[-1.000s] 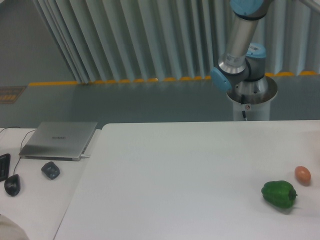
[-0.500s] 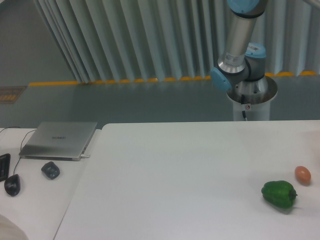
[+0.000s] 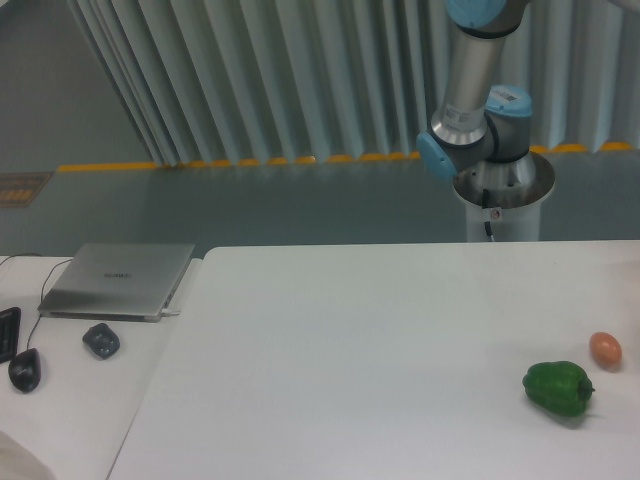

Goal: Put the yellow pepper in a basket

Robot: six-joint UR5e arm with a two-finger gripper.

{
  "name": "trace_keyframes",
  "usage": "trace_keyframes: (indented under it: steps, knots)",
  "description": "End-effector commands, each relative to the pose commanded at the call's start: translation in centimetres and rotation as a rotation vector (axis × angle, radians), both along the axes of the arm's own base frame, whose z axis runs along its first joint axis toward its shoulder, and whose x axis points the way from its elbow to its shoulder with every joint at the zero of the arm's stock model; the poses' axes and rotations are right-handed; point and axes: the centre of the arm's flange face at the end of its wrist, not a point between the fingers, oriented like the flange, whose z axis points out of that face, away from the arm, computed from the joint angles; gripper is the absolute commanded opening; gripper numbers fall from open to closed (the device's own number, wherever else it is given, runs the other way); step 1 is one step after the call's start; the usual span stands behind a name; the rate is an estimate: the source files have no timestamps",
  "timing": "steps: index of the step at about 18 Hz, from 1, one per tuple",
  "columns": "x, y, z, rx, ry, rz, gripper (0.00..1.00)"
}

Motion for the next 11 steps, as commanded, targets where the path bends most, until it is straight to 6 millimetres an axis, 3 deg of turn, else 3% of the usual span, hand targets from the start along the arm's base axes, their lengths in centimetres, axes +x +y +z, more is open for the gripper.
trace_keyframes:
  steps: [4, 11]
  knots:
    - [1.0, 1.2, -1.2, -0.007, -0.02, -0.023, 1.0]
    - [1.3, 1.2, -2.3, -0.013, -0.038, -0.026, 1.0]
